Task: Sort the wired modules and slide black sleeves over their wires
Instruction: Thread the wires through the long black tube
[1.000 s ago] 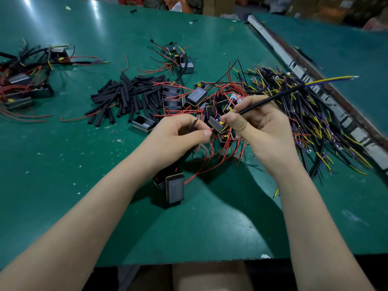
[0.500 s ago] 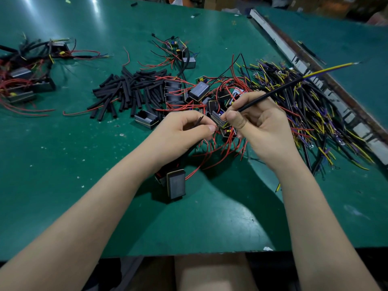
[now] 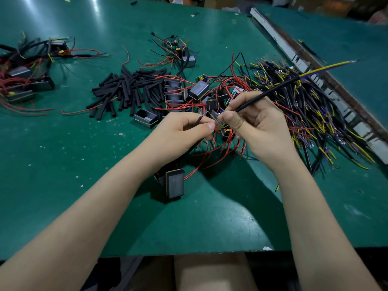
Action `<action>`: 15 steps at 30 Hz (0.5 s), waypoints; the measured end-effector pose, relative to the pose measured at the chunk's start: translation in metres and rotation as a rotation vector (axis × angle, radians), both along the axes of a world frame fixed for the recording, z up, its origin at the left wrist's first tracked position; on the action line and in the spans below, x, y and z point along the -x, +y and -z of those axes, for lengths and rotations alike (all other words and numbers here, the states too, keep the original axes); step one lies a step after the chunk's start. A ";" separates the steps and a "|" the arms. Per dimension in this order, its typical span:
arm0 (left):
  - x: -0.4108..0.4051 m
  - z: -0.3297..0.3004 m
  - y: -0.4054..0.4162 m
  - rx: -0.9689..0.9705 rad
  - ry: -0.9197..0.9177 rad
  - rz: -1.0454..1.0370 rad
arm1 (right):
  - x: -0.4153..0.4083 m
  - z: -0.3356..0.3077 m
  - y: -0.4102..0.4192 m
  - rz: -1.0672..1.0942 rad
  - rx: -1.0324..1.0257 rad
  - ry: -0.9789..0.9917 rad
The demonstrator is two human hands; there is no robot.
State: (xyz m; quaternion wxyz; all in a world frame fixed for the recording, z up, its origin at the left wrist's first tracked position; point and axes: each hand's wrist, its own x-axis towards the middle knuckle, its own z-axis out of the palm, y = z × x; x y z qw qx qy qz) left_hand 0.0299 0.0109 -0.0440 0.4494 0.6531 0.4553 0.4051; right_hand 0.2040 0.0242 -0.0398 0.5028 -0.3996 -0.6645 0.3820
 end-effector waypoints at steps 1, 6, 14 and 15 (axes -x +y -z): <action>0.000 0.000 0.000 -0.006 0.003 0.002 | 0.000 0.000 0.000 -0.001 0.001 0.002; 0.001 -0.002 -0.001 -0.045 0.006 -0.003 | 0.001 0.000 -0.001 -0.004 -0.019 0.005; 0.004 0.001 -0.002 -0.322 0.327 0.016 | 0.004 0.002 -0.002 0.016 -0.048 -0.055; 0.004 0.000 -0.002 -0.354 0.345 0.025 | 0.004 0.002 -0.002 0.015 -0.052 -0.056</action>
